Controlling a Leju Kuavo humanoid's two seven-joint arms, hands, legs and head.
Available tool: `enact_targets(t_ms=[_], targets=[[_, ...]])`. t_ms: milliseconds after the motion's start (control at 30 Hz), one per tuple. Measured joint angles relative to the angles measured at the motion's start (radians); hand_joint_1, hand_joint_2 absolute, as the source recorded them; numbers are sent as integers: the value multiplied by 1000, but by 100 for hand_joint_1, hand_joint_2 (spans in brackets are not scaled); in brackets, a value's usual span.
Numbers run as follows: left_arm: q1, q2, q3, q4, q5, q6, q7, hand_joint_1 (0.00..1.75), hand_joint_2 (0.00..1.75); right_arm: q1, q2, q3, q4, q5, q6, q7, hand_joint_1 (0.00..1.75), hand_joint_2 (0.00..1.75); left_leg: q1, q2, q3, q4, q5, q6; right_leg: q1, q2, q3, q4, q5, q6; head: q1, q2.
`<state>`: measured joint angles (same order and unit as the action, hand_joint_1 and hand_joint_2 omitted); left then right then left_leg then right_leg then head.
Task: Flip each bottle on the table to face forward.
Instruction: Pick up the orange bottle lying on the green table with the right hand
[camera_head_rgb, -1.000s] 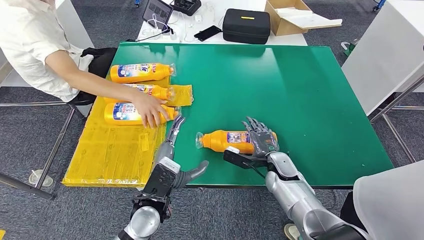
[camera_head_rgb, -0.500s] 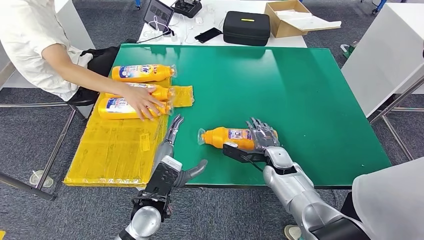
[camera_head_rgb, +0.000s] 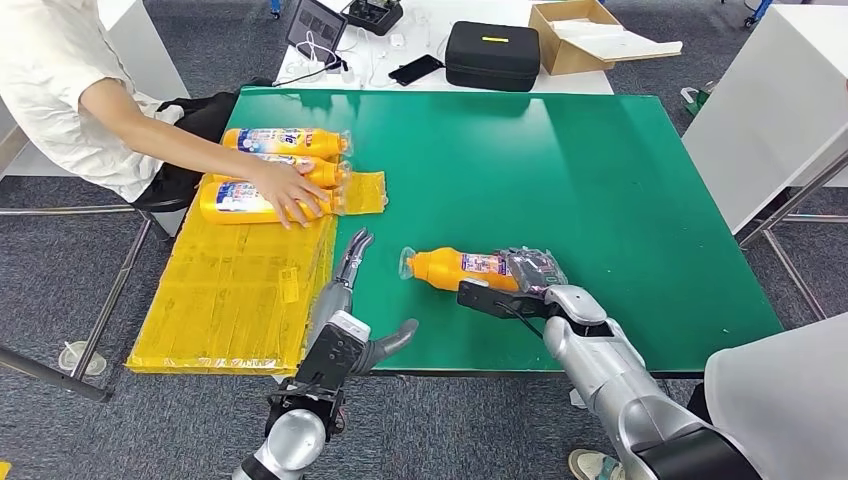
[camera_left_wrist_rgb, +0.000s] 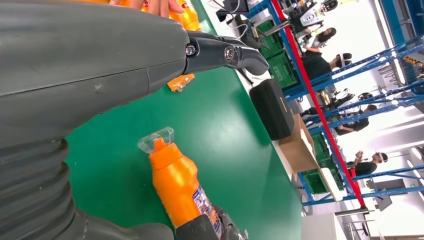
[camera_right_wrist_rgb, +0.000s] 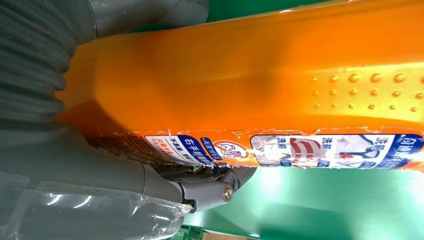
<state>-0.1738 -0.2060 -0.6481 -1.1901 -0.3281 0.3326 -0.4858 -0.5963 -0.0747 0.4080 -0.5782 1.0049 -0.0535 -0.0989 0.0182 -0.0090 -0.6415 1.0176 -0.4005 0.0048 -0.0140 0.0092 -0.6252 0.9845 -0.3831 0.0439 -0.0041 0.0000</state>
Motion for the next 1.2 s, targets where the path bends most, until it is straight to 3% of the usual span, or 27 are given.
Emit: enact_targets(t_ms=[200,367,500,633,733,1000,1200], targets=[[-8,0,0,11,21,-4,-21,0,175,-9,-11,-27,3,-122,82,-119,175,175,0,2,4,0,-2,-1,0,3,2,0,0,0,0,0],[-9,0,0,17,51,-1,-32,0,175,7,-19,-42,-2,-234,91,-214,175,175,0,5,8,0,-3,-1,0,6,5,0,0,-1,0,0],[6,-5,13,12,150,46,-49,0,175,70,-15,-56,-73,-344,28,-285,175,175,1,5,8,0,-4,-1,1,5,6,0,0,-1,0,0],[41,-25,52,-11,409,129,-105,0,175,192,-4,-63,-238,-429,-64,-293,175,175,1,4,4,0,-4,-2,1,5,3,0,-1,-1,0,0],[59,-29,63,-28,488,148,-119,0,175,258,3,-63,-339,-450,-87,-288,175,175,1,3,-1,0,-3,-1,1,5,-1,0,-1,-1,0,0],[104,-25,63,-66,737,50,-44,0,175,353,28,-63,-501,-545,-176,-370,175,175,0,1,-8,0,-3,0,0,4,-7,0,-1,0,0,0],[106,-16,48,-68,779,18,-41,0,175,374,56,-48,-565,-596,-168,-399,175,175,0,1,-9,0,-3,-1,0,4,-8,0,-1,0,0,0]])
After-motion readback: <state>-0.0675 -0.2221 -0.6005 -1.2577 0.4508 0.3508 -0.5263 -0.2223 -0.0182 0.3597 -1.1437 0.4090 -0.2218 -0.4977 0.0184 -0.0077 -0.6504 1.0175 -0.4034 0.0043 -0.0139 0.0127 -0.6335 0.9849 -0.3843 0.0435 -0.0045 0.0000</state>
